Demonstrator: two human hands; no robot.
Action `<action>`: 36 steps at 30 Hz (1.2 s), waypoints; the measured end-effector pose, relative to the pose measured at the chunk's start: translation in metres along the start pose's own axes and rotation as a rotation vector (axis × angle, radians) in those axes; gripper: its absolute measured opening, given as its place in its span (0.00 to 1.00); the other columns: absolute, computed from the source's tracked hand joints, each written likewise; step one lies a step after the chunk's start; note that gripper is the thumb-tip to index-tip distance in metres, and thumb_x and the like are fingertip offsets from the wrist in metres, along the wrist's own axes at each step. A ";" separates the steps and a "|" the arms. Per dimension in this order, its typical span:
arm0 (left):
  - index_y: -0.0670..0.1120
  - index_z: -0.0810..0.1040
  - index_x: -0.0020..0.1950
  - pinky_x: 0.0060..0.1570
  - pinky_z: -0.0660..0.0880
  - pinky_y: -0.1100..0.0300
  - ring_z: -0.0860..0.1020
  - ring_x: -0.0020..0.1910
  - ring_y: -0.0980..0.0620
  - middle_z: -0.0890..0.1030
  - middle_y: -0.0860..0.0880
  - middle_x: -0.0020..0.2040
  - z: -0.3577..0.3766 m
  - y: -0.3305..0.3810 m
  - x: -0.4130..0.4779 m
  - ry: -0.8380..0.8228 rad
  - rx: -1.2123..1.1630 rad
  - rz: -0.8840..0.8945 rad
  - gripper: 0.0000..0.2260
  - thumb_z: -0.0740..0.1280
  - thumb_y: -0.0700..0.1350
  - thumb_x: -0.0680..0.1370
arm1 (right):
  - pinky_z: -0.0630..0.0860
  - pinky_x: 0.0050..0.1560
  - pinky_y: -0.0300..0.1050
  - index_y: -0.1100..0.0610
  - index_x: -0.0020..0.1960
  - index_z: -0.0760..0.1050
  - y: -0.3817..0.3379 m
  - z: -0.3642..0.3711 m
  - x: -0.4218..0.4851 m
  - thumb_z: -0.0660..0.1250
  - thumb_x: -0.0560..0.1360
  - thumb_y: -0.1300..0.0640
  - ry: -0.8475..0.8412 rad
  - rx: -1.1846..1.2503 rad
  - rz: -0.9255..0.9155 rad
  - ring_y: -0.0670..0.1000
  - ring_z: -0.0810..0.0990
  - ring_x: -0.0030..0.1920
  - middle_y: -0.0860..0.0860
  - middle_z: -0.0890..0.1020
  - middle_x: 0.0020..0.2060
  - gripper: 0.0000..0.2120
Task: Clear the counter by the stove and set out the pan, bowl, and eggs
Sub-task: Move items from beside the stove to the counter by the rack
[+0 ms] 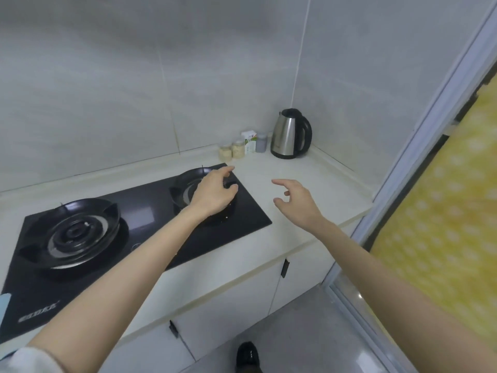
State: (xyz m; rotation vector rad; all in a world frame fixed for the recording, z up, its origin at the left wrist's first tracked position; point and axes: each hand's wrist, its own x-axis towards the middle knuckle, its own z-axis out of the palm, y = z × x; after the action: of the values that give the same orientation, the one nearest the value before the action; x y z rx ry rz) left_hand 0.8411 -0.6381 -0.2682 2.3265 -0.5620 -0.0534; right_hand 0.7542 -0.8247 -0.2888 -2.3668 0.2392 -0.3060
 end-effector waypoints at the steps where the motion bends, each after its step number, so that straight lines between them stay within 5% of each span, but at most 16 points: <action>1: 0.50 0.66 0.73 0.62 0.69 0.54 0.73 0.63 0.48 0.73 0.47 0.67 0.005 -0.002 0.020 0.003 -0.007 -0.002 0.24 0.64 0.46 0.77 | 0.67 0.66 0.44 0.54 0.69 0.69 0.007 0.000 0.019 0.63 0.76 0.62 -0.004 -0.006 -0.001 0.52 0.71 0.65 0.51 0.71 0.68 0.22; 15: 0.48 0.65 0.73 0.57 0.71 0.57 0.77 0.56 0.45 0.73 0.43 0.66 0.042 -0.029 0.226 0.041 -0.034 -0.142 0.25 0.65 0.43 0.76 | 0.67 0.65 0.44 0.50 0.71 0.66 0.071 0.016 0.246 0.63 0.76 0.60 -0.188 -0.023 0.000 0.52 0.69 0.66 0.49 0.68 0.69 0.24; 24: 0.46 0.62 0.75 0.65 0.66 0.55 0.69 0.68 0.44 0.68 0.41 0.70 0.072 -0.068 0.309 0.070 0.019 -0.329 0.28 0.66 0.43 0.76 | 0.61 0.63 0.38 0.54 0.71 0.67 0.109 0.048 0.383 0.63 0.74 0.61 -0.364 -0.094 -0.140 0.53 0.67 0.69 0.52 0.69 0.68 0.25; 32: 0.48 0.60 0.75 0.65 0.61 0.61 0.62 0.71 0.48 0.66 0.46 0.71 0.100 -0.090 0.387 0.112 -0.019 -0.430 0.31 0.68 0.42 0.74 | 0.60 0.68 0.44 0.54 0.71 0.66 0.136 0.091 0.494 0.65 0.74 0.60 -0.449 -0.200 -0.310 0.53 0.61 0.72 0.51 0.68 0.70 0.25; 36: 0.49 0.56 0.77 0.67 0.62 0.58 0.63 0.72 0.46 0.58 0.45 0.75 0.114 -0.114 0.428 0.110 -0.037 -0.531 0.36 0.70 0.44 0.73 | 0.61 0.66 0.45 0.54 0.70 0.66 0.145 0.120 0.536 0.65 0.73 0.60 -0.495 -0.268 -0.401 0.54 0.63 0.70 0.52 0.69 0.68 0.26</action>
State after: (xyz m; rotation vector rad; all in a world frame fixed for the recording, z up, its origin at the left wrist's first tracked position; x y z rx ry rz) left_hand 1.2484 -0.8150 -0.3761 2.3633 0.1200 -0.1808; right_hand 1.2876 -0.9897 -0.3930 -2.6544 -0.4590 0.1441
